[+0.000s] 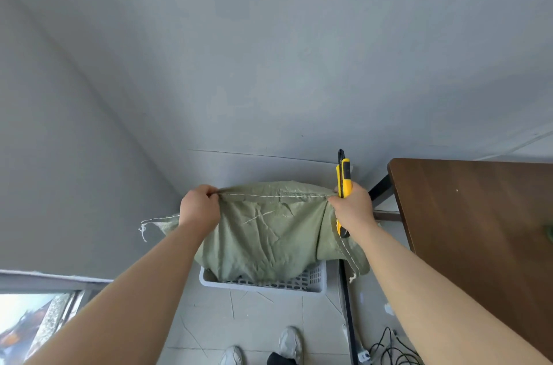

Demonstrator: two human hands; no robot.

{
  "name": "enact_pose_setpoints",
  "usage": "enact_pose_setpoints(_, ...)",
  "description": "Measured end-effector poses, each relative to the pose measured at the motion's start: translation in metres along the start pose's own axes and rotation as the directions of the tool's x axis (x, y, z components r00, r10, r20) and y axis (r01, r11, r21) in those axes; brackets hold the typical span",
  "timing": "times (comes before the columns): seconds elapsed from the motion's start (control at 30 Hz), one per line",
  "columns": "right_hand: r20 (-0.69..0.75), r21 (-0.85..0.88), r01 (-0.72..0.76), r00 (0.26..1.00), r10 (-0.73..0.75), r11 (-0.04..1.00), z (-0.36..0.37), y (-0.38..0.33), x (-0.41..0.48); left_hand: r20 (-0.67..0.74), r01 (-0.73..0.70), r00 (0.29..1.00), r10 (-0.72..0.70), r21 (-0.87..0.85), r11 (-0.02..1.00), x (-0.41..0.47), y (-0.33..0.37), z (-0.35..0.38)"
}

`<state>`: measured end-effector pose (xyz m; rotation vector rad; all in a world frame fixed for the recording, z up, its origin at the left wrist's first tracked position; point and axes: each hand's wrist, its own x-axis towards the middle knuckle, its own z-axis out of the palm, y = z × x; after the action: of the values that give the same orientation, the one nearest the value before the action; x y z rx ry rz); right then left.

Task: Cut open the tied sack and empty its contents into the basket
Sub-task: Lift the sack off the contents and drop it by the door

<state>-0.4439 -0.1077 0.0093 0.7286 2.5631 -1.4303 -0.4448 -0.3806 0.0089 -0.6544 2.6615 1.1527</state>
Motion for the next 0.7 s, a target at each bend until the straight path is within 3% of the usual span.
enact_pose_setpoints(0.1, 0.017, 0.031, 0.027, 0.999, -0.028, 0.999, -0.009, -0.01, 0.007, -0.055, -0.004, 0.998, 0.002, -0.031, 1.0, 0.003, 0.006, -0.004)
enact_pose_setpoints(0.23, 0.086, -0.001, -0.013, 0.996, 0.013, 1.0, -0.012, -0.011, 0.006, -0.012, 0.006, 1.0, -0.005, 0.038, 0.999, 0.0, 0.011, -0.01)
enact_pose_setpoints(0.57, 0.061, 0.12, 0.019, 0.998, -0.026, 0.993, -0.024, -0.038, 0.006, -0.117, -0.028, 0.993, 0.021, -0.058, 0.998, -0.011, 0.028, -0.021)
enact_pose_setpoints(0.7, 0.082, 0.108, -0.008, 0.997, -0.001, 0.994, -0.025, -0.043, 0.002, -0.065, -0.019, 0.998, 0.017, -0.043, 0.999, -0.011, 0.032, -0.027)
